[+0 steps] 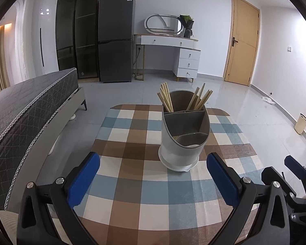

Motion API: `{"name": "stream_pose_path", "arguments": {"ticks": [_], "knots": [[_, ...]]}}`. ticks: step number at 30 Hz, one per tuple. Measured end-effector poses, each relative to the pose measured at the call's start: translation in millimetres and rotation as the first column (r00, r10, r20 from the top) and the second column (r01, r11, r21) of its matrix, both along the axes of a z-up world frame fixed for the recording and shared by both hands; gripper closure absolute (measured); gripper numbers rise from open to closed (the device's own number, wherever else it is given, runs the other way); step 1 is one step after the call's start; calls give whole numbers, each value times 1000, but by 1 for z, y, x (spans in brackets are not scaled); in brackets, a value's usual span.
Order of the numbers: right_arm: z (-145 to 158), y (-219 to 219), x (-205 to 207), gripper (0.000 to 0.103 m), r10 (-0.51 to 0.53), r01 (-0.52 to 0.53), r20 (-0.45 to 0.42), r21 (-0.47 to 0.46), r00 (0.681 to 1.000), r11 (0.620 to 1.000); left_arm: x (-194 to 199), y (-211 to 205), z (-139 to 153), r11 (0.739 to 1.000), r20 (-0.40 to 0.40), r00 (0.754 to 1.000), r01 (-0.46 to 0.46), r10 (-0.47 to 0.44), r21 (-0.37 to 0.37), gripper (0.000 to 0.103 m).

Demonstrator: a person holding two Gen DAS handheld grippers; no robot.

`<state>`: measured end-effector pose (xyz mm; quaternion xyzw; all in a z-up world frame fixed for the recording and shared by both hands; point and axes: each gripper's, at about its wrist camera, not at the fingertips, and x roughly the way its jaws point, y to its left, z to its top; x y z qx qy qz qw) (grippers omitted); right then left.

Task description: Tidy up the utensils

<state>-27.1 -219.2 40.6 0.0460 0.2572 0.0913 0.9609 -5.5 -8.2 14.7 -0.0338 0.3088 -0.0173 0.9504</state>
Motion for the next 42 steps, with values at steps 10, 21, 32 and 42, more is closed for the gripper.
{"name": "stream_pose_path", "arguments": {"ticks": [10, 21, 32, 42], "knots": [[0, 0, 0, 0, 1, -1, 1, -3, 1000, 1000, 0, 2, 1, 1000, 6, 1000, -12, 12, -13, 1], [1, 0, 0, 0, 0, 0, -2, -5, 1000, 1000, -1, -1, 0, 1000, 10, 1000, -13, 13, 5, 1], [1, 0, 0, 0, -1, 1, -2, -7, 1000, 1000, -1, 0, 1, 1000, 11, 1000, -13, 13, -2, 1], [0, 0, 0, 0, -2, 2, -3, -9, 1000, 1000, 1, -2, -1, 1000, -9, 1000, -3, 3, 5, 1]]}}
